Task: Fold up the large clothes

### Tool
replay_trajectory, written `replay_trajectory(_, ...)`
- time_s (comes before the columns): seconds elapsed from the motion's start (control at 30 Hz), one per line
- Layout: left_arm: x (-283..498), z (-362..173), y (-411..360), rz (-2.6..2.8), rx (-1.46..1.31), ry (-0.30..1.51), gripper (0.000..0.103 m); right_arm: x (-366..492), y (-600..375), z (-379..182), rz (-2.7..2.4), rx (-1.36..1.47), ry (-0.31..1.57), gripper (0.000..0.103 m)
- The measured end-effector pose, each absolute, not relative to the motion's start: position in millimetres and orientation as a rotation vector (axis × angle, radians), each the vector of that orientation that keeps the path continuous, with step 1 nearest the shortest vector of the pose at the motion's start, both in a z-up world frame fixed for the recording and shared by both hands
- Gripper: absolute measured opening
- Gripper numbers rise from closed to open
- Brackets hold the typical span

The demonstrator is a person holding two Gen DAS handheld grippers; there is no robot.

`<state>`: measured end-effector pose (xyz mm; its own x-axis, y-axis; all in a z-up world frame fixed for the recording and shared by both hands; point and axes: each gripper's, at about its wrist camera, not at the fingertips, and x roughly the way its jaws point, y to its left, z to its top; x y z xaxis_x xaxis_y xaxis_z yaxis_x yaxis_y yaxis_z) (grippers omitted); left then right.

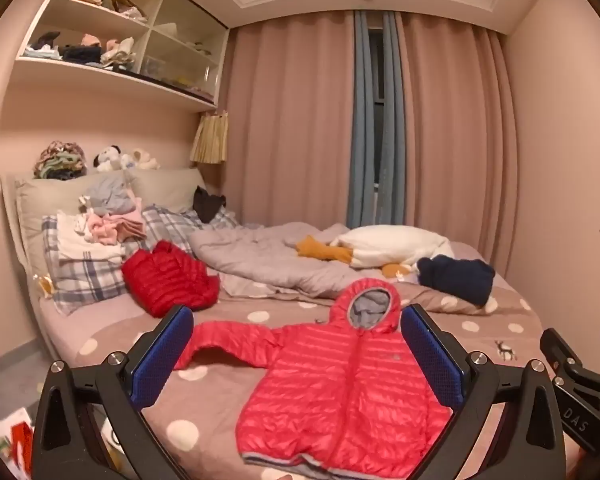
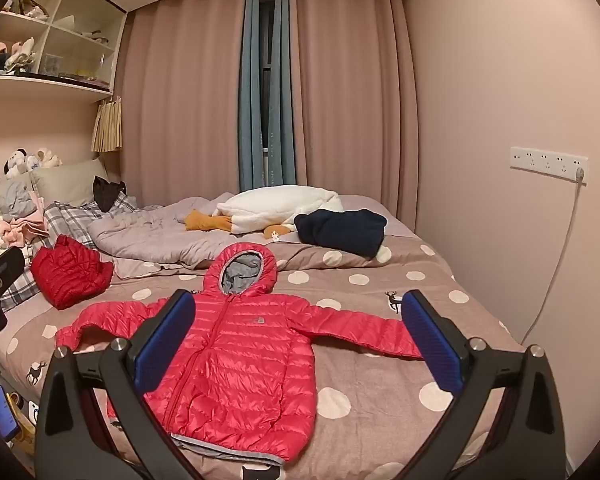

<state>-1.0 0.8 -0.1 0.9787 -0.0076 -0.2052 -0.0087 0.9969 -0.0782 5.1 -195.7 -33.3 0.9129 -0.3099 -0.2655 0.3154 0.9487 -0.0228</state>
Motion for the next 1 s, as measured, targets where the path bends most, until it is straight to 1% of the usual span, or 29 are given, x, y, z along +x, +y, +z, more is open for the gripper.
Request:
replay_trajectory(0.47,3,6,13,-0.024,-0.081,0.212,0.102,0,-199,-29,-0.322,0.013,0.261,0.103)
replay_trajectory(0.53,-3,8,0,-0.024,-0.068,0.206,0.102,0,-200,-28,-0.323,0.012,0.261,0.103)
replay_trajectory(1.0,-1,8,-4,-0.022,-0.067,0.202,0.102,2,-192,-30,-0.323,0.007,0.261,0.103)
